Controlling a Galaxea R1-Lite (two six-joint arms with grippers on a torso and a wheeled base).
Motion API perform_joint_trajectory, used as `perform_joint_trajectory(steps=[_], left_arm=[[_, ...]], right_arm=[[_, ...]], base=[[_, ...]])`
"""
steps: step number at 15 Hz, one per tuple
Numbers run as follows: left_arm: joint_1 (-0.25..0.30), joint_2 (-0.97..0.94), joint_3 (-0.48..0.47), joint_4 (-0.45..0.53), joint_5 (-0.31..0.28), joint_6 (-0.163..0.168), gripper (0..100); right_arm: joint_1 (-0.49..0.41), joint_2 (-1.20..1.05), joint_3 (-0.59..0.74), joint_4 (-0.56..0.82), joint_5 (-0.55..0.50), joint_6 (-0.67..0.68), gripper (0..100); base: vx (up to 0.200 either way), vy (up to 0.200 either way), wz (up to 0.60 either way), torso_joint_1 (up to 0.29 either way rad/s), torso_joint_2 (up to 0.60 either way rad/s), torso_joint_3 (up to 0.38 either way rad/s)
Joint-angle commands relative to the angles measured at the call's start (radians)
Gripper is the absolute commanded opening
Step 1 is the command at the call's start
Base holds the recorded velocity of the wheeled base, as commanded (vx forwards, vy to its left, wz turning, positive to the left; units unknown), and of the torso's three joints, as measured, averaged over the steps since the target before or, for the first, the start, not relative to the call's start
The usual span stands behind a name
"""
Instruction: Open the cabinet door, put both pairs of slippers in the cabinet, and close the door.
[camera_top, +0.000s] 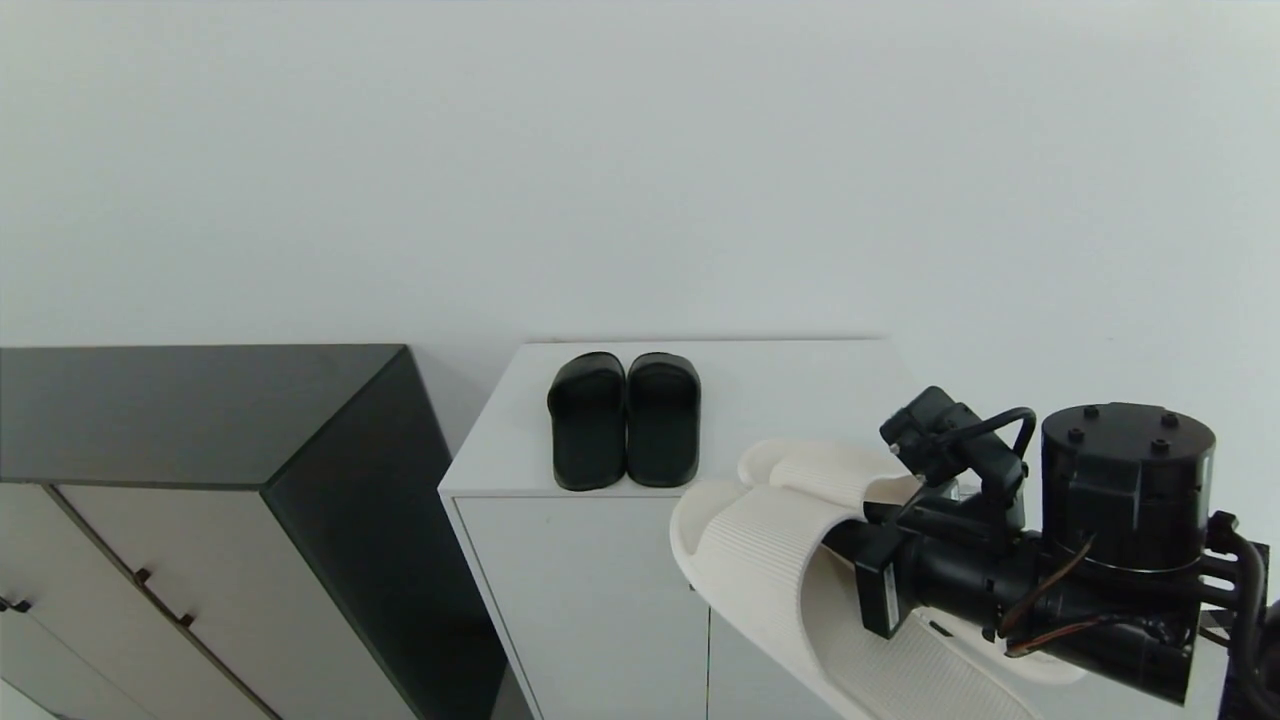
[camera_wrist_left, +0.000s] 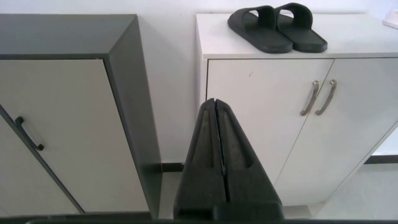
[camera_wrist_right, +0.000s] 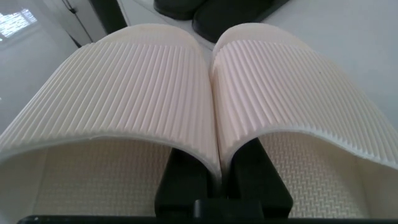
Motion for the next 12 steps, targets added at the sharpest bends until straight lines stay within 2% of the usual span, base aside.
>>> perform_joint_trajectory(steps=[1,5,12], left_arm=[[0.001,0.001,0.000,0.000,0.000,-0.001,0],[0.001,0.001,0.000,0.000,0.000,-0.001,0],[0.001,0.001,0.000,0.000,0.002,-0.002,0]], right_arm=[[0.024,-0.017,0.025,0.000,0.000,-0.010,0],[0.053,-0.048,0.059,-0.001,-0.001,-0.010,0],[0.053,-0.043,0.057,0.000,-0.001,-0.010,0]], base=[[0.000,0.000,0.00,-0.119,0.28,0.154],[0.000,0.000,0.00,-0.166,0.38,0.213],[0.000,0.000,0.00,-0.231,0.54,0.312]])
